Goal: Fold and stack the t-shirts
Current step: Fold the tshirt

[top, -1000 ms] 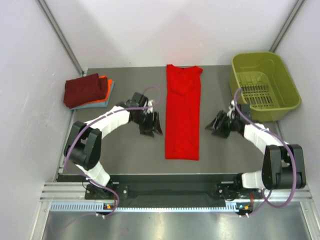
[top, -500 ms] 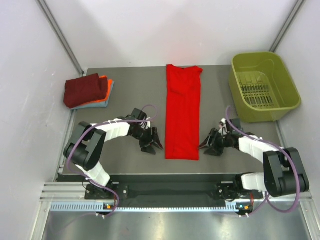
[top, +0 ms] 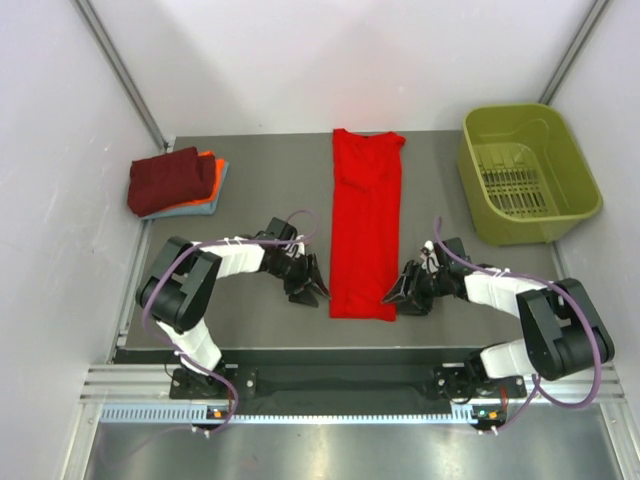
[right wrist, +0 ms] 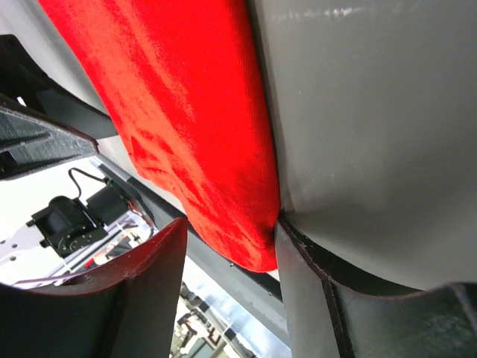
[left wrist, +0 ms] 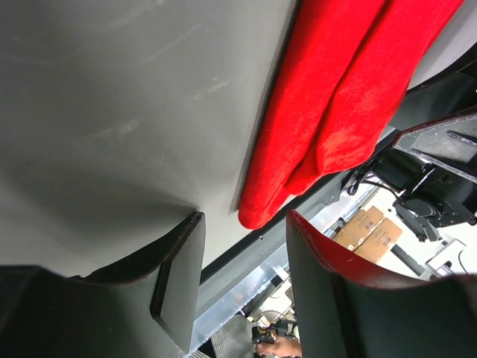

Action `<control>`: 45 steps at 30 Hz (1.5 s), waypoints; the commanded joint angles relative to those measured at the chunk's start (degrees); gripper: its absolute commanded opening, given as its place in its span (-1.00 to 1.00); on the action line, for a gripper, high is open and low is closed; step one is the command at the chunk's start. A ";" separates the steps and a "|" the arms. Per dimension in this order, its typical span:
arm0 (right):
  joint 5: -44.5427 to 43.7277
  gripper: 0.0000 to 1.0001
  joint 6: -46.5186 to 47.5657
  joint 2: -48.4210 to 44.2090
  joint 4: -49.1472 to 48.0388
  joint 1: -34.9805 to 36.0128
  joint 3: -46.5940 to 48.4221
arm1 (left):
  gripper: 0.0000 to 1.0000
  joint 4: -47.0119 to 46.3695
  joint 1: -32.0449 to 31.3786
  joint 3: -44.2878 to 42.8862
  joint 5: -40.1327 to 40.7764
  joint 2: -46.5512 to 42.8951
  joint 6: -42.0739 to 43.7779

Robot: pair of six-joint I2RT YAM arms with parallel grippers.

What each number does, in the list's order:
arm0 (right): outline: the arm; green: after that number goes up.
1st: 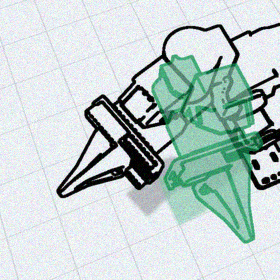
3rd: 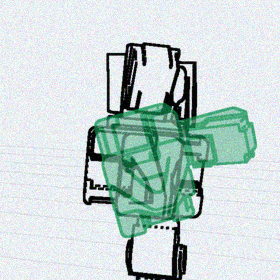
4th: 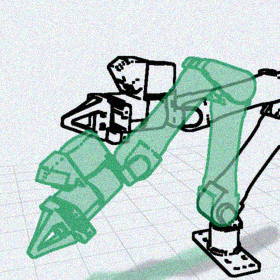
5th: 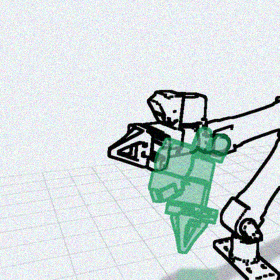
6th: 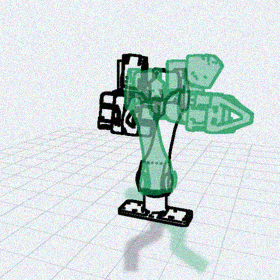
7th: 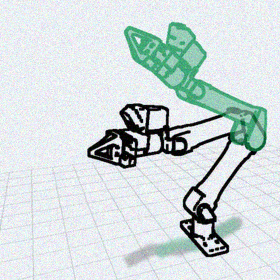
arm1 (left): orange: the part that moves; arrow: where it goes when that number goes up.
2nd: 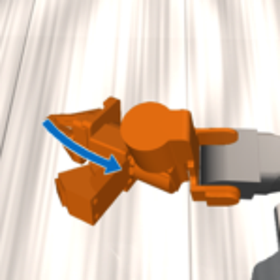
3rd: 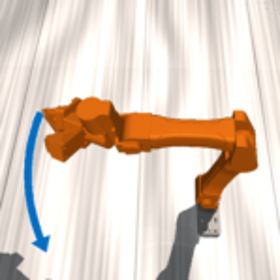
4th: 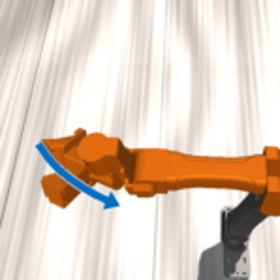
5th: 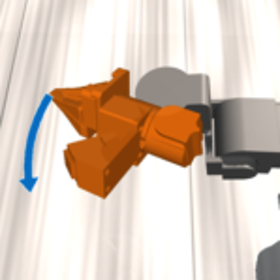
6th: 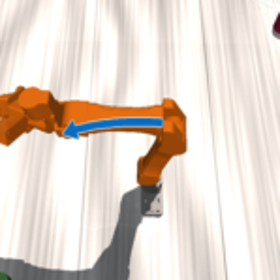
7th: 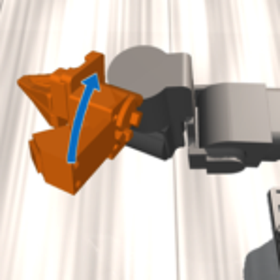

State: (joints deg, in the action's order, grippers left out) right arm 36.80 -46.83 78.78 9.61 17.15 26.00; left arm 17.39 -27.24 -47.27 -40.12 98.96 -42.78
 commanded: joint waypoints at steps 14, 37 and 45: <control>-8.41 -0.16 2.18 -0.83 3.50 2.10 -2.53 | -0.18 -4.11 -5.27 -2.13 -0.75 2.47 -0.90; -9.64 -1.00 8.67 -14.35 5.95 0.00 1.42 | -1.00 1.86 -6.24 -5.11 -0.92 -9.04 9.46; -9.20 -1.00 15.53 -17.79 10.07 -2.55 8.09 | -1.00 7.04 -6.07 -10.56 -1.19 -14.49 15.79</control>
State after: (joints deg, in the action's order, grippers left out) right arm 28.12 -35.59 62.76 18.11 15.99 29.10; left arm 21.45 -33.17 -54.22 -40.88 87.55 -31.83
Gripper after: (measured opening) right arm 0.014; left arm 0.013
